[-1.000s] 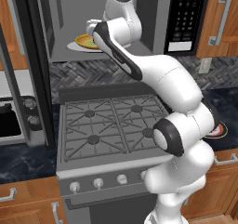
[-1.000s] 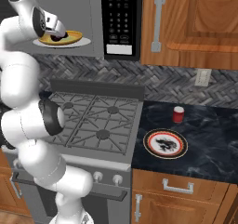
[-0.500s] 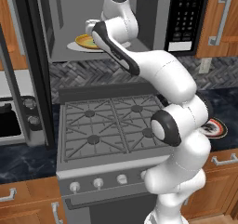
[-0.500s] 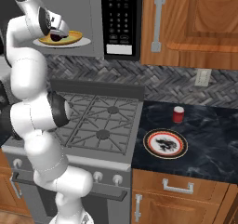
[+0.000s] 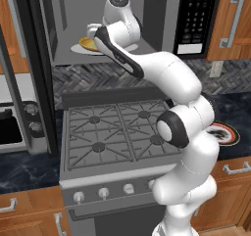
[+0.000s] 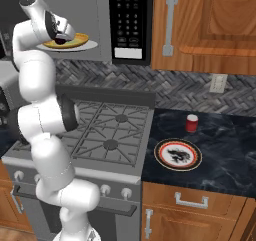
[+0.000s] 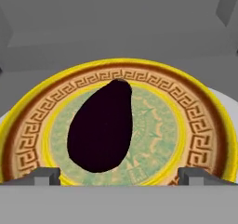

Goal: Pick the eggplant from the microwave and place it on plate located on the counter.

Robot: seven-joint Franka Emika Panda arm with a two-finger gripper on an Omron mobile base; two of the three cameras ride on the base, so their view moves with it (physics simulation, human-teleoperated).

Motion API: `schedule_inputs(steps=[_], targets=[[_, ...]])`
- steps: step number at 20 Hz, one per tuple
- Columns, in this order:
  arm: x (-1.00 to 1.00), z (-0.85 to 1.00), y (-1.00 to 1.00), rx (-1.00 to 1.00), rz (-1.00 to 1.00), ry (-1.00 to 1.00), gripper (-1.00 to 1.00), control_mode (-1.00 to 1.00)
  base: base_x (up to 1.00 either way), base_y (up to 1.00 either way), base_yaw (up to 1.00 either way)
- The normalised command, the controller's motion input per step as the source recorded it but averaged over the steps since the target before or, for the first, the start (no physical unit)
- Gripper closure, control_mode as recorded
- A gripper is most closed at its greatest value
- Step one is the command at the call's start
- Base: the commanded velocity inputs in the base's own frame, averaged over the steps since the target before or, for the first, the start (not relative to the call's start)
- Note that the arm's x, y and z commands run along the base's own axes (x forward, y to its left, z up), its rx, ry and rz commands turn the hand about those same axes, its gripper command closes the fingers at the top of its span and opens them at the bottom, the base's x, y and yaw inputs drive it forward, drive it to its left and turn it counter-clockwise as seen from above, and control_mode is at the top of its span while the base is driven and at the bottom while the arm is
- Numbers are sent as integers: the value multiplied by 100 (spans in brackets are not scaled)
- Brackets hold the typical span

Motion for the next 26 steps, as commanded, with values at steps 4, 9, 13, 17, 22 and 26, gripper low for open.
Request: schedule_inputs(steps=[4,9,13,17,22,26], targets=[[32,0,13,0,0,0,-100,-100,0,0,0],[28,-4,16,-1,0,0,-100,-100,0,0,0],[10,-4,2,0,0,0,-100,-100,0,0,0],[4,-11,0,0,0,0,100,-100,0,0,0],[0,-20,0,0,-1,0,100,-100,0,0,0],[0,-27,0,0,-1,-7,100,-100,0,0,0]])
